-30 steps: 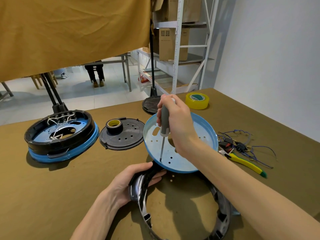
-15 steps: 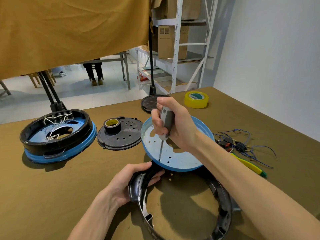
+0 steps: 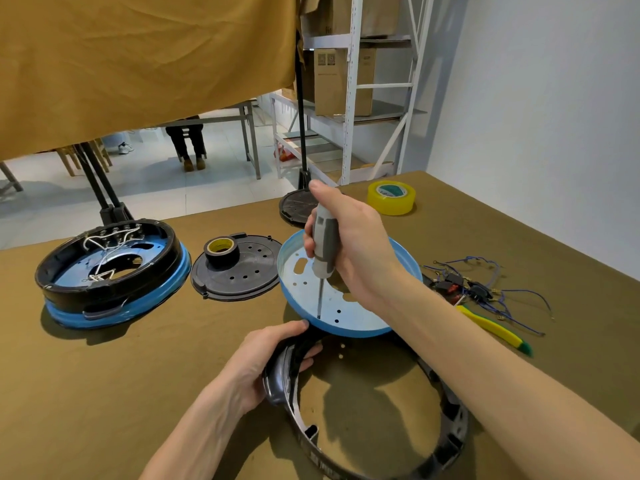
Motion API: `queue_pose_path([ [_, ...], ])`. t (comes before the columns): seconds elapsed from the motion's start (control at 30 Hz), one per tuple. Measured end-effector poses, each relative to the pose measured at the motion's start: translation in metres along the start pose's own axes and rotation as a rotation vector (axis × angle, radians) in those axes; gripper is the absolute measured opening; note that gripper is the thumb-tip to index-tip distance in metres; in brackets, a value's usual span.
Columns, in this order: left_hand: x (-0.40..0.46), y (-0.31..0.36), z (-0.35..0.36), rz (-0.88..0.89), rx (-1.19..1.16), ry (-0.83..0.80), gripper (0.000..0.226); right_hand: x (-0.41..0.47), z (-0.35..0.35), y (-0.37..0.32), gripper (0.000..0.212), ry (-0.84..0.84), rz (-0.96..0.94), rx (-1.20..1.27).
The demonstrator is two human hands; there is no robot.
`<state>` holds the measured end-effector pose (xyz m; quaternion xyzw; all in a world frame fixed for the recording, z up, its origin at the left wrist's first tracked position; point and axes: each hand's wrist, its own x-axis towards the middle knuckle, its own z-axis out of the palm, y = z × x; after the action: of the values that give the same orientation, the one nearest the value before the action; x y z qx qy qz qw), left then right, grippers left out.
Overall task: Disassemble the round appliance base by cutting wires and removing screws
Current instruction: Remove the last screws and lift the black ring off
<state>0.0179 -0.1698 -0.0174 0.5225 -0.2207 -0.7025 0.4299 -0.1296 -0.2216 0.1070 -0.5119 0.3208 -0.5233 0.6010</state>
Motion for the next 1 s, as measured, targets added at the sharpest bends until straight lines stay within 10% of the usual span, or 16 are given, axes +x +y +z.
queue_pose_path([
  [0.27,0.000,-0.002,0.000,0.053,0.043,0.006,0.065,0.012,-0.014,-0.009,0.041,-0.333,0.092,0.133],
  [0.67,-0.001,0.000,0.001,0.083,-0.026,-0.057,0.058,0.008,-0.012,-0.003,0.037,0.124,-0.146,-0.113],
  [0.87,0.001,0.000,-0.003,0.115,0.082,-0.077,0.053,0.010,-0.020,-0.004,0.042,-0.397,-0.020,0.084],
  [1.0,0.001,-0.001,-0.002,0.143,0.119,-0.089,0.049,0.012,-0.013,-0.006,0.037,-0.289,-0.102,-0.324],
])
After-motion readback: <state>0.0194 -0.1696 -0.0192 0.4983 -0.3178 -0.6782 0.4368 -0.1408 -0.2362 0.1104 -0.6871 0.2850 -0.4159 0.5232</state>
